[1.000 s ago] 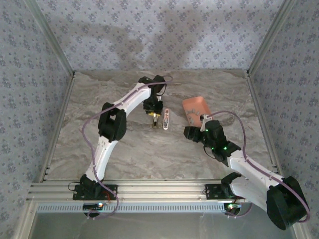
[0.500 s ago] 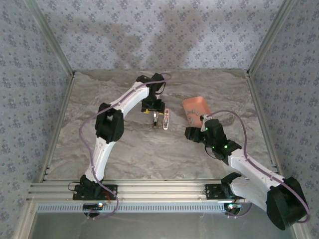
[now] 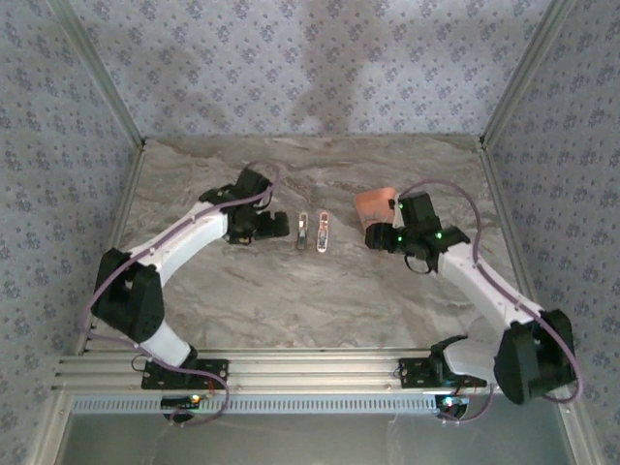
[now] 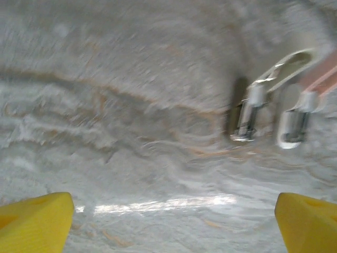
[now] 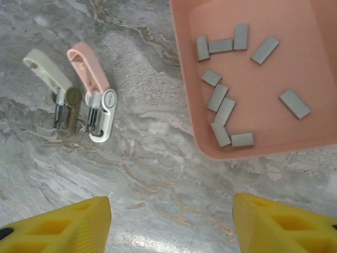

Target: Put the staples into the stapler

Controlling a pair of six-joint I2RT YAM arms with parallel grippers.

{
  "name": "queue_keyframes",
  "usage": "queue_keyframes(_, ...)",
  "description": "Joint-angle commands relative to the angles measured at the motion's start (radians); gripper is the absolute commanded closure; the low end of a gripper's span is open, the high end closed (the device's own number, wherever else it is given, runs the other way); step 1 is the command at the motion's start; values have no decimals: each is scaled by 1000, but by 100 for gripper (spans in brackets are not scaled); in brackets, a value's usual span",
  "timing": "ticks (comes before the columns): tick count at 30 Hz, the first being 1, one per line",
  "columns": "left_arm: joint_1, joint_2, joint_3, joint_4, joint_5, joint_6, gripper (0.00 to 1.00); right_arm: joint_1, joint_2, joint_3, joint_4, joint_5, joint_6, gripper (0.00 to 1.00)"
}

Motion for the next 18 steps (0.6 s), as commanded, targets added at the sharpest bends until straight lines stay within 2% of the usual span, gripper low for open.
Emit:
queue_keyframes(1, 19, -89, -144, 155, 21, -88, 2, -49, 114, 120, -184, -49, -81, 36)
queue_keyframes(7, 49, -168, -260, 178, 16, -95, 2, -72, 361, 352, -313, -47, -165, 36)
queue_keyframes(18, 73, -168, -294, 192, 5, -85, 2, -45, 680, 600, -388, -24, -221, 37)
